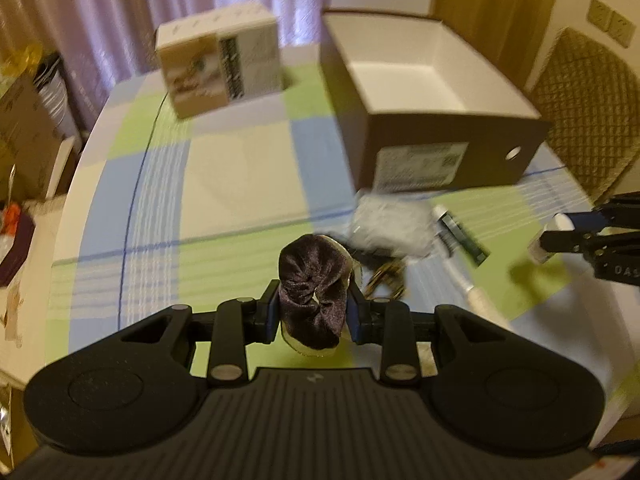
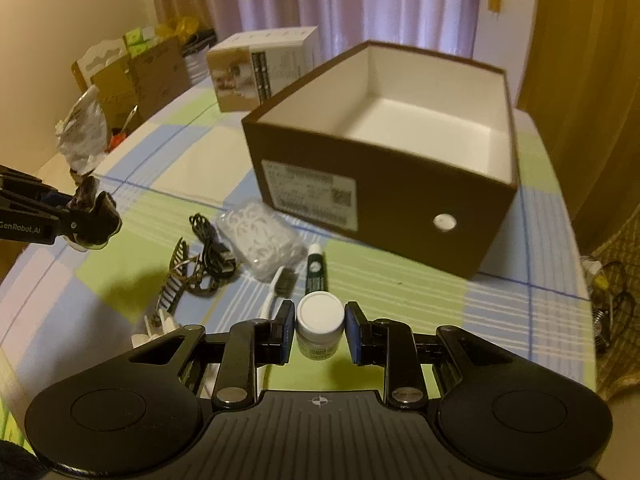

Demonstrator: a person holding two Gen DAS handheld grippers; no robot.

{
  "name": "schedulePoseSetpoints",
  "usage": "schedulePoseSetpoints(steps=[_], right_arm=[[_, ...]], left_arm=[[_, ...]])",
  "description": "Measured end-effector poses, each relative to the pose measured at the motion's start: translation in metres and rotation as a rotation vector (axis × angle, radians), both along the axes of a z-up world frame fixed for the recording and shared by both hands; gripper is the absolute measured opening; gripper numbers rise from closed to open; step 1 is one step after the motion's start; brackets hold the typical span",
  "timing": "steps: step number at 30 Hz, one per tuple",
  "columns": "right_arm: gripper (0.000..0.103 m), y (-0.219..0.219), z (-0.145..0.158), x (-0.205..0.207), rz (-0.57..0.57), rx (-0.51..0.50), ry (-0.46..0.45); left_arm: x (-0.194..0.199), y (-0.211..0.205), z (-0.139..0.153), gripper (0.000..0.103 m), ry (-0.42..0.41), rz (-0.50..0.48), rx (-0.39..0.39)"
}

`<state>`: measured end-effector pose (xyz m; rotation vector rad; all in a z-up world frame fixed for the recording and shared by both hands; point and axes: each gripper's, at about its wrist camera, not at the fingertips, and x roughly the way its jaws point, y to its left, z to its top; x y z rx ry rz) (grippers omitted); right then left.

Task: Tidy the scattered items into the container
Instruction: 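Carry the scrunchie and pill bottle over the open box with both tools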

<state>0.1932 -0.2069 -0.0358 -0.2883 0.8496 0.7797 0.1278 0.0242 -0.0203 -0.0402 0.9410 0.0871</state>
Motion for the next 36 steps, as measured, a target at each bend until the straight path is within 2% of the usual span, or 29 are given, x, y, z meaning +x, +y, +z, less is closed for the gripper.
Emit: schedulePoseSetpoints(steps=[7,19,29,36], right_arm=[[0.024,-0.008,0.024,0.002,-0.023,0.037,-0.027],[0.024,-0.012,0.059,0.024,-0.041,0.085,-0.088],[0.024,0.001,0.083,0.079,-0.047,0.120,-0.182],[0.024,0.018,0.073,0.131,-0.042,0.122,-0.189]], left_arm=[[0.018,-0.024,0.024,0.027,-0.069,-0.090,-0.015],[0.068,-0.051,0.043,0.028,-0.145,-0.195,-0.018],[0.137,-0.061,0.057,0.028,-0.180,-0.260,-0.015],[0.192,-0.065,0.056,0.028,-0.169,-0.277,-0.015]])
